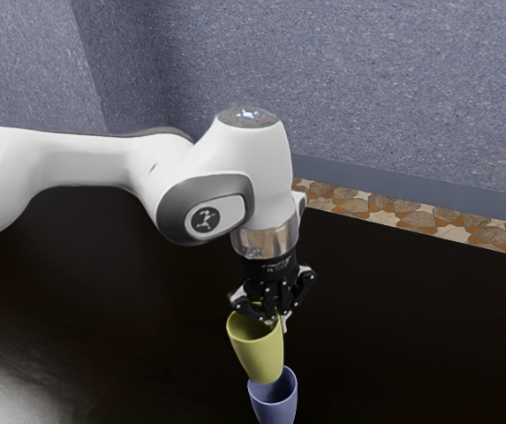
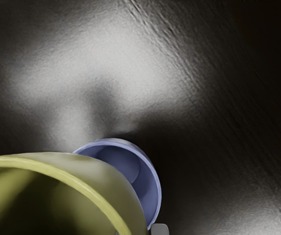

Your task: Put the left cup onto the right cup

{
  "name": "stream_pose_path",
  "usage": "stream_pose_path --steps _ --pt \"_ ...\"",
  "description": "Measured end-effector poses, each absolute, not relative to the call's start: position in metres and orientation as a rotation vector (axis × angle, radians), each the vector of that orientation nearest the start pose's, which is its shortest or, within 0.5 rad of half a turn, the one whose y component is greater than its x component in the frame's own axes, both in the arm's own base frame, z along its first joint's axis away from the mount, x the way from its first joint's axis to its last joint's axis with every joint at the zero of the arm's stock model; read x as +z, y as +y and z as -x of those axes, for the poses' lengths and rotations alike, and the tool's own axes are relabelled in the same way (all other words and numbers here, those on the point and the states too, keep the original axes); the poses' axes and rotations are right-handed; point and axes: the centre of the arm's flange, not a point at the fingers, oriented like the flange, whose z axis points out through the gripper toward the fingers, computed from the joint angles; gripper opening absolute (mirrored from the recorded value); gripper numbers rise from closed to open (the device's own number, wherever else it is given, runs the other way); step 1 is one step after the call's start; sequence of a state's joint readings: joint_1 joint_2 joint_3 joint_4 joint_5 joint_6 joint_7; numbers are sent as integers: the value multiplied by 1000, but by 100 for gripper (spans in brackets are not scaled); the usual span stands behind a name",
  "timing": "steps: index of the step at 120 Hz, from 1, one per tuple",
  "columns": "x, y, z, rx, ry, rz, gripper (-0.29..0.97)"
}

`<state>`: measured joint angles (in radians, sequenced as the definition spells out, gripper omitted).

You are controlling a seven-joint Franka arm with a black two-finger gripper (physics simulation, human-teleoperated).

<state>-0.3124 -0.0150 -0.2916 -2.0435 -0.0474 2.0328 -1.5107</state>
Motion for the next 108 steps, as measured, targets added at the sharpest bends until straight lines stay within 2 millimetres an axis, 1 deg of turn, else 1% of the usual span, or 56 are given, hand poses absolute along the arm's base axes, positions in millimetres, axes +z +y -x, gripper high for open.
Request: stream_pose_path --steps 52,108 --pt "440 -313 -452 53 -1472 2801 -10" --pt "427 -312 -452 63 -1517 2773 -10"
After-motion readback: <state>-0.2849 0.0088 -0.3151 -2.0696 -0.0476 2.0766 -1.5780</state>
